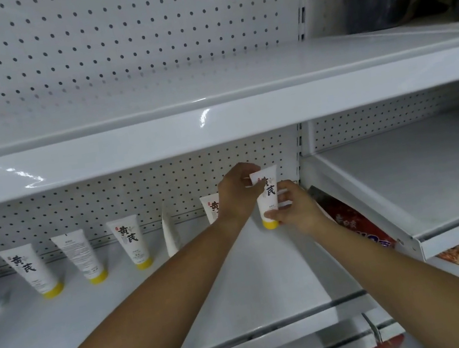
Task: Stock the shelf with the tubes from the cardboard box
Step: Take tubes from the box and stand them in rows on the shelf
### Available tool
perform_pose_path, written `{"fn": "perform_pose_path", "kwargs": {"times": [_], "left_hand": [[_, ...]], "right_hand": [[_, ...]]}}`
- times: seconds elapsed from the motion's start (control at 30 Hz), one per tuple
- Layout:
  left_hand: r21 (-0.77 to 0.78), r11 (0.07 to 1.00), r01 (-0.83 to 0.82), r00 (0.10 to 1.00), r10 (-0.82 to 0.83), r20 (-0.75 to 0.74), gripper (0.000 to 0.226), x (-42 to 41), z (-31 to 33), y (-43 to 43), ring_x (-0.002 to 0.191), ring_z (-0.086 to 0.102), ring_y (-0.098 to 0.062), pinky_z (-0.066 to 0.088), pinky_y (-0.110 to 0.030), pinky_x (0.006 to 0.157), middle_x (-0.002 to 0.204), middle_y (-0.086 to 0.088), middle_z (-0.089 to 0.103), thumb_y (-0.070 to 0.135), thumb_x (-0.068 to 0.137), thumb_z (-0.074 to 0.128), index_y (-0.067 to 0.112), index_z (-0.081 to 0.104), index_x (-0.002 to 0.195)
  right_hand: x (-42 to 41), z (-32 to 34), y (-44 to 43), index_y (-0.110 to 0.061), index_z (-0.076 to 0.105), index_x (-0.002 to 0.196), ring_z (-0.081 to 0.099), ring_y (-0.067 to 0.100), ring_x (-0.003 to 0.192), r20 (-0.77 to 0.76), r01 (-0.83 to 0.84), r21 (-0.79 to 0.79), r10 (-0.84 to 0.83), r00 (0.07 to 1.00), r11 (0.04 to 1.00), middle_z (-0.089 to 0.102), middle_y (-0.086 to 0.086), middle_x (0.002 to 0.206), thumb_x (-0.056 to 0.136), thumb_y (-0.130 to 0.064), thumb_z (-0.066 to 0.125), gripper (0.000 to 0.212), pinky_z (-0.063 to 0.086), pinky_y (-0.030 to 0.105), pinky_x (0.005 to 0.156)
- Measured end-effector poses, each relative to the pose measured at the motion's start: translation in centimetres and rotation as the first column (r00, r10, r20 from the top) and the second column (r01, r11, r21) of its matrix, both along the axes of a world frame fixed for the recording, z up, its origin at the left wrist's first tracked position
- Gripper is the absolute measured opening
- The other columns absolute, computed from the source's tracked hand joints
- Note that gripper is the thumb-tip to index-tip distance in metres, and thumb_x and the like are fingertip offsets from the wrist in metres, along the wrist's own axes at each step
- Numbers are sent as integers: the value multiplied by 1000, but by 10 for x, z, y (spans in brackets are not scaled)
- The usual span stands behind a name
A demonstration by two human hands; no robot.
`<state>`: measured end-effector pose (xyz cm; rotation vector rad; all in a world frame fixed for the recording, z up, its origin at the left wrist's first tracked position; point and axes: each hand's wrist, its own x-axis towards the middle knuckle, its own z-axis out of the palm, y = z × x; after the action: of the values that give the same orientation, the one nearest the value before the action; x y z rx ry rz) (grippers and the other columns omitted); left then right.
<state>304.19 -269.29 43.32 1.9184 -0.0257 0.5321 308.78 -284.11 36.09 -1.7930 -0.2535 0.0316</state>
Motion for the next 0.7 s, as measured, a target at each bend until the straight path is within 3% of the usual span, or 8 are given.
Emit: {"fn": "perform_pose_path", "kwargs": {"times": [0.2,0.33,0.47,0.63,0.7], "left_hand": [[47,999,-25,1000,26,-13,21,5,-9,-5,79,66,-7,52,-18,69,88,8,71,4,80,73,17,70,96],[70,997,-41,998,43,-36,20,9,-17,-5,85,67,-13,56,-29,76,91,5,72,2,81,71,15,68,95],[94,993,-70,996,75,-57,21,13,-26,-5,85,66,-15,56,-34,78,91,4,71,0,81,70,16,67,93],[129,989,-77,993,87,-75,20,16,-30,-5,85,66,-16,56,-33,77,90,4,70,1,82,69,16,67,95],[145,987,-72,993,84,-81,20,17,-30,-5,84,66,-15,56,-30,75,88,6,68,1,82,70,16,66,95]], "right_hand": [[6,-13,1,-27,55,106,67,22,96,-12,26,-22,-26,1000,999,65,0,106,67,-3,85,55,59,53,76],[10,-18,3,-25,56,109,66,12,92,16,36,-64,-35,999,997,65,-4,105,66,-4,86,56,59,43,81],[12,-27,5,-24,57,112,66,12,93,19,19,-85,-18,1000,996,65,-4,105,67,-3,85,57,57,37,84],[13,-29,4,-21,55,119,60,-2,87,22,-5,-143,9,1000,990,63,-8,104,71,-7,84,58,46,11,67],[15,-28,4,-22,55,117,60,0,86,15,-3,-138,5,1000,990,61,-10,102,71,-6,84,57,46,11,67]]}}
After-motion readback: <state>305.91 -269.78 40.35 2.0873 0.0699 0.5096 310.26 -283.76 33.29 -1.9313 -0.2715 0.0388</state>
